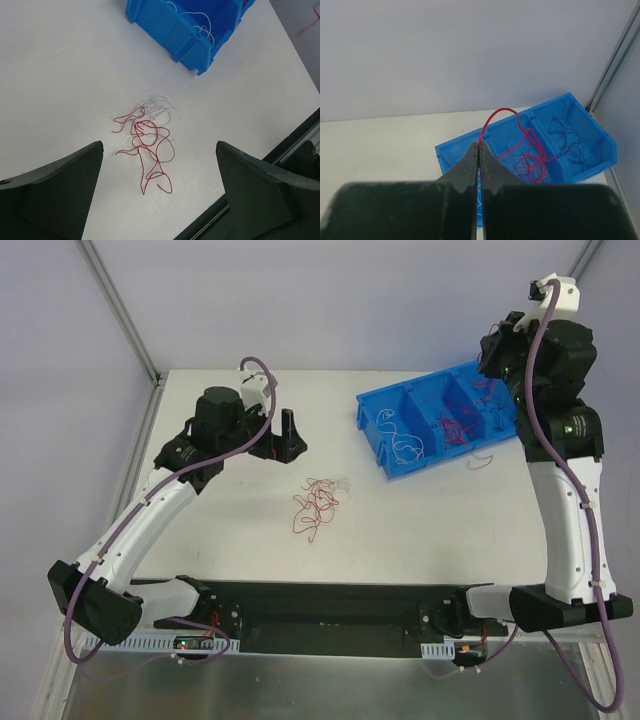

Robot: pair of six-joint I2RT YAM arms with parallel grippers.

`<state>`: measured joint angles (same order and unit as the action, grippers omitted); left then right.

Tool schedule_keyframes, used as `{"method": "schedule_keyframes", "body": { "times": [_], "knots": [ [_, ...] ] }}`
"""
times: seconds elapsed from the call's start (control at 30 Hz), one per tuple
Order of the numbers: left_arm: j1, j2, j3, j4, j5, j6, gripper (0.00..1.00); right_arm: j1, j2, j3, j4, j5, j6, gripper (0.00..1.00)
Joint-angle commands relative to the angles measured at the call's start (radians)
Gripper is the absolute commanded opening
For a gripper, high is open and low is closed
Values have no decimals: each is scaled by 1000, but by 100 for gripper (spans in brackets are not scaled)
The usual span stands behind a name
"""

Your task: Untangle the cables

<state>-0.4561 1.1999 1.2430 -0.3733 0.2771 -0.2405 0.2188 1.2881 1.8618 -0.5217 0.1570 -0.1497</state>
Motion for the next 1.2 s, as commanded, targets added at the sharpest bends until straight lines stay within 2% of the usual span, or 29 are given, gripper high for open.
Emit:
{"method": "schedule_keyframes", "body": {
  "times": [0.0,0.3,0.67,0.93,1.03,1.17],
  "knots": [
    [-58,1,9,11,-15,59,95,-90,34,57,43,-91,39,0],
    [-102,47,29,-18,-32,87,95,-170,132,-27,163,-82,-50,0],
    [-104,72,26,-21,-53,90,94,-196,295,-199,284,-113,-30,0],
    [-104,76,26,-19,-55,89,94,-214,427,-145,276,-146,-2,0],
    [-104,76,26,-19,-50,89,94,-216,467,-153,282,-189,21,0],
    [-104,79,24,-18,-55,87,95,-216,514,-174,290,-166,29,0]
  ]
}}
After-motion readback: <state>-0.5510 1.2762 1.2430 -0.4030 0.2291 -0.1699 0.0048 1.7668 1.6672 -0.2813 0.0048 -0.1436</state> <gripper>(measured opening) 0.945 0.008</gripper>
